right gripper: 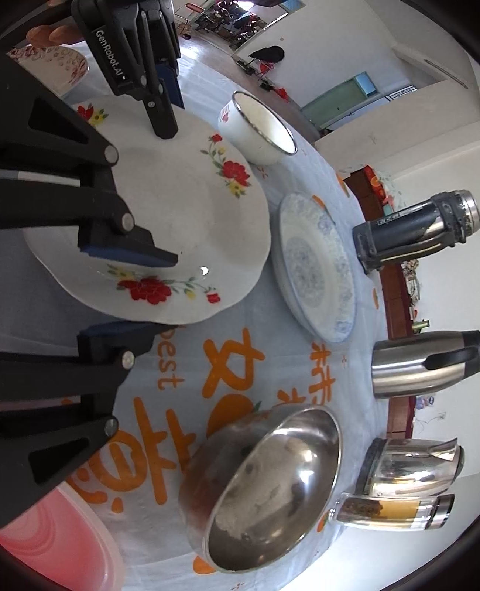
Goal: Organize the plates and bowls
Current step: 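Close both grippers on the rim of the red-flower plate, then lift the red-flower plate and carry it over the blue-and-white dish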
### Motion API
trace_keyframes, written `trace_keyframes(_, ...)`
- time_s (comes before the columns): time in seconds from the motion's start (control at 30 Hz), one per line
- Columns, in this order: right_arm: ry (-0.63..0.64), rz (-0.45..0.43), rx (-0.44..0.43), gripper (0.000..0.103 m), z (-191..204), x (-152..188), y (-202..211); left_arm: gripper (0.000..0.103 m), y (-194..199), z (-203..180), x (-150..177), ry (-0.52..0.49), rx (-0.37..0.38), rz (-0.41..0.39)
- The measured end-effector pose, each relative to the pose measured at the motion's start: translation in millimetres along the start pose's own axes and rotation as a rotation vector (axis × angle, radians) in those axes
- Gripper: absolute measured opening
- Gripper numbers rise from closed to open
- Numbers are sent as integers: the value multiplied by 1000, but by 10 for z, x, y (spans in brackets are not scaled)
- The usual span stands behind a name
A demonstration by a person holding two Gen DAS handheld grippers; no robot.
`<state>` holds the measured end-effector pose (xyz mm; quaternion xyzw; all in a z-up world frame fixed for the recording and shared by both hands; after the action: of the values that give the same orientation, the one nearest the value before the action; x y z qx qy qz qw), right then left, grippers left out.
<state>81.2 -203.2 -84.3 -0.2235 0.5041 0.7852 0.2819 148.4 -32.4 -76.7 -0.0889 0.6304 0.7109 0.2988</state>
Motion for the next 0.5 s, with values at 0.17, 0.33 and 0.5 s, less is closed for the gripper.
trace_keyframes(0.17,7,14,-4,24,-2,-11,-8,27,19,24,14,-2,19,4)
trace_keyframes(0.33,1,4,-46,25,1,9,26,28,3,18,16,-4,-1,-7)
trace_keyframes(0.5,13,-15,-45,25,30,32,55,28,12,11,18,-8,1,-11)
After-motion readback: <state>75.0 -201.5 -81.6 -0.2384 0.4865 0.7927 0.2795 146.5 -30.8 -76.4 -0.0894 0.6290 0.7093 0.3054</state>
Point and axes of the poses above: each gripper's, at about its wrist camera, not at the fingertips, and y roughly against the way its jaws point, z to its left, x to its underside, the point moved 1 cm from there along -y, roughly the way its jaws point, and after that the axes turned 13 degrees about -x, right-handed, at the moved point
